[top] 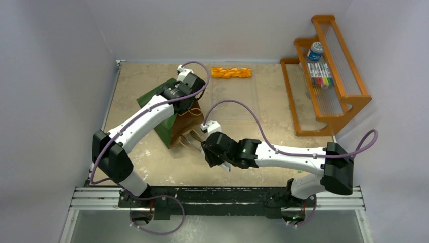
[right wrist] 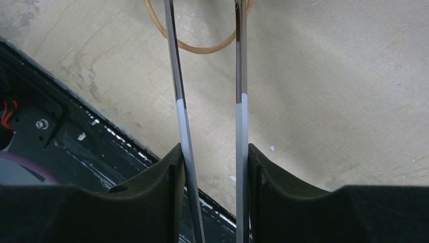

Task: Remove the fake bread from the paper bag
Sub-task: Take out the fake bread from the paper bag.

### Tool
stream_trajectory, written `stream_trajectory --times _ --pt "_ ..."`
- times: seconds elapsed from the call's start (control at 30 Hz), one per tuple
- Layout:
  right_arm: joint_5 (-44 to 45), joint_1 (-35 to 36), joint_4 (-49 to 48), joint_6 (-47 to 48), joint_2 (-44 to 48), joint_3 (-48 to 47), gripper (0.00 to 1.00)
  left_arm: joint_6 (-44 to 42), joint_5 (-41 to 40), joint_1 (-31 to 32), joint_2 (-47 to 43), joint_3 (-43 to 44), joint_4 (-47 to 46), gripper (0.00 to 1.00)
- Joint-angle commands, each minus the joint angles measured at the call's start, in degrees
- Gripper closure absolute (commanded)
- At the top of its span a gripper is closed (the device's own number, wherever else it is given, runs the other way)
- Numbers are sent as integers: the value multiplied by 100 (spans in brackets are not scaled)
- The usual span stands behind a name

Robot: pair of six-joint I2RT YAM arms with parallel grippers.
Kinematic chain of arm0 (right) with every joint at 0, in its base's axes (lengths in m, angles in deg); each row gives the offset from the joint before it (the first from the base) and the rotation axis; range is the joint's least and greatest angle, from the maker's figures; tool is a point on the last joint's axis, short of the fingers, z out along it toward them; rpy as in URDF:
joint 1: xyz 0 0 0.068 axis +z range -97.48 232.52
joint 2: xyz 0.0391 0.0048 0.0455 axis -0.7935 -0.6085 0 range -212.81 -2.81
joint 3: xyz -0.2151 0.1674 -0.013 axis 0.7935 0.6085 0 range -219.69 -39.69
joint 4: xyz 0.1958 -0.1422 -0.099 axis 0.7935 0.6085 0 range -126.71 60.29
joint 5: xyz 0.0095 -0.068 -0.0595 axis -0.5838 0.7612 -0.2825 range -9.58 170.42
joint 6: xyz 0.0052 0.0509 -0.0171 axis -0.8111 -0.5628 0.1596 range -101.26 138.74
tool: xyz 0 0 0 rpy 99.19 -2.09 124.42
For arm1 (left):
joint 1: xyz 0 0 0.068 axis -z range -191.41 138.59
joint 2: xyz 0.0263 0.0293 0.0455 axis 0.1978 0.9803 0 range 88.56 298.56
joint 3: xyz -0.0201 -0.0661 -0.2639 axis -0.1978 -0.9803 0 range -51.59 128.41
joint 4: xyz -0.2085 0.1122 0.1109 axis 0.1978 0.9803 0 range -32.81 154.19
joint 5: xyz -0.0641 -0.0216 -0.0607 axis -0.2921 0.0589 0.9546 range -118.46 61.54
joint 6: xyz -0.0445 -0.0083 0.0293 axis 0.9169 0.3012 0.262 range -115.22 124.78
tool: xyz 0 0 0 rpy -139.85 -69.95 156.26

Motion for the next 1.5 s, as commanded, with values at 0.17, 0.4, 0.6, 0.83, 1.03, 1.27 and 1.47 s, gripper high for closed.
stream_trajectory --times 0.17,0.4,0.6,0.83,1.03,1.27,1.47 --pt "184 138 291 -297 892 504 56 84 -178 -18 -177 -52 -223 100" --pt "462 139 509 -510 1302 667 56 93 -157 -20 -15 1 -185 100" --pt "533 140 715 -437 1426 354 56 147 -139 -19 5 -6 -187 100" --pt "450 140 747 -324 1406 -51 56 157 -99 -21 -29 -35 -159 100" --pt "421 140 464 -292 1101 -241 56 126 -13 -19 -54 17 -159 100" --pt "245 68 199 36 528 -653 55 173 127 -19 -169 65 -169 100" --pt "-249 -418 -208 -56 303 -703 55 192 246 -19 -229 107 -143 100"
